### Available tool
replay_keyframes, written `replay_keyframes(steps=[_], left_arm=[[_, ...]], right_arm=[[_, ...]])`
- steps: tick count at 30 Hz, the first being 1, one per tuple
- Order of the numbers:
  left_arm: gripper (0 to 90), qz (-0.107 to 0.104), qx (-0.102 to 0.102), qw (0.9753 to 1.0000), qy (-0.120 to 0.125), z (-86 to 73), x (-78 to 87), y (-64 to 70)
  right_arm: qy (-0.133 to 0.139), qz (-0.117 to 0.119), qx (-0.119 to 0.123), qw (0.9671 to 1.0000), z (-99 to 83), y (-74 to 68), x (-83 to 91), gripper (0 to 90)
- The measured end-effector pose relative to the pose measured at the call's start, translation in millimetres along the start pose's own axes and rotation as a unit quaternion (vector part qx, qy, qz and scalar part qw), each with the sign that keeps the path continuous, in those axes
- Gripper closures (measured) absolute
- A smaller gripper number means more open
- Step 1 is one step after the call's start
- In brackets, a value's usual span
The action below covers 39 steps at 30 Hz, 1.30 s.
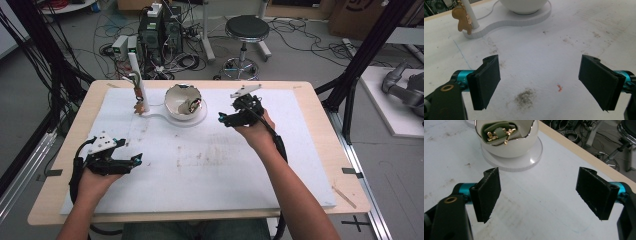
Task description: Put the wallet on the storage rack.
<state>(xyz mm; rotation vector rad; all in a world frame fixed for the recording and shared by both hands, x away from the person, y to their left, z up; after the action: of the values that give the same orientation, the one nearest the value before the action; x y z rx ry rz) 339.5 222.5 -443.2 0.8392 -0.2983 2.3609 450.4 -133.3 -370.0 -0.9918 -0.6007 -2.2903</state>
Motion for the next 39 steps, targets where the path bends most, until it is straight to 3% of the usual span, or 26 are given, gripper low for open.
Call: replay_keyframes(steps=[14,23,33,39], left_arm=[[17.6,-0.018,-0.007,0.9997,0.014,9.9,-9.6,5.6],[17.6,-0.023,-0.011,0.9995,0.018,11.3,-13.2,7.9],[17.6,-0.033,0.003,0.9989,0.032,12.2,-15.5,7.7],[17.6,-0.030,-0.002,0.9991,0.031,12.5,-14.8,7.2]], right_arm=[[0.035,0.006,-0.047,0.9982,-68.0,20.8,22.4,20.5],[0.055,0.016,-0.076,0.9955,-105.0,22.7,24.9,20.5],[0.061,0.024,-0.093,0.9936,-135.3,21.7,17.5,19.2],[0.070,0.017,-0.108,0.9916,-145.0,26.8,20.0,19.3]])
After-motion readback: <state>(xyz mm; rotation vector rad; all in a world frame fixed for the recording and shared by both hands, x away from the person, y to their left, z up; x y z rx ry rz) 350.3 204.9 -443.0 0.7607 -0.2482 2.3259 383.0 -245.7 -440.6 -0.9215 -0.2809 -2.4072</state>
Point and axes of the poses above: each handheld gripper's, and its own axes: x roughly backward along the jaws, z roughly out of its top, y roughly to its right, the point moved 6 cm from there along -x, roughly forward along the jaws, and after that the axes turned 10 degrees about -y, right-handed, at the moved point
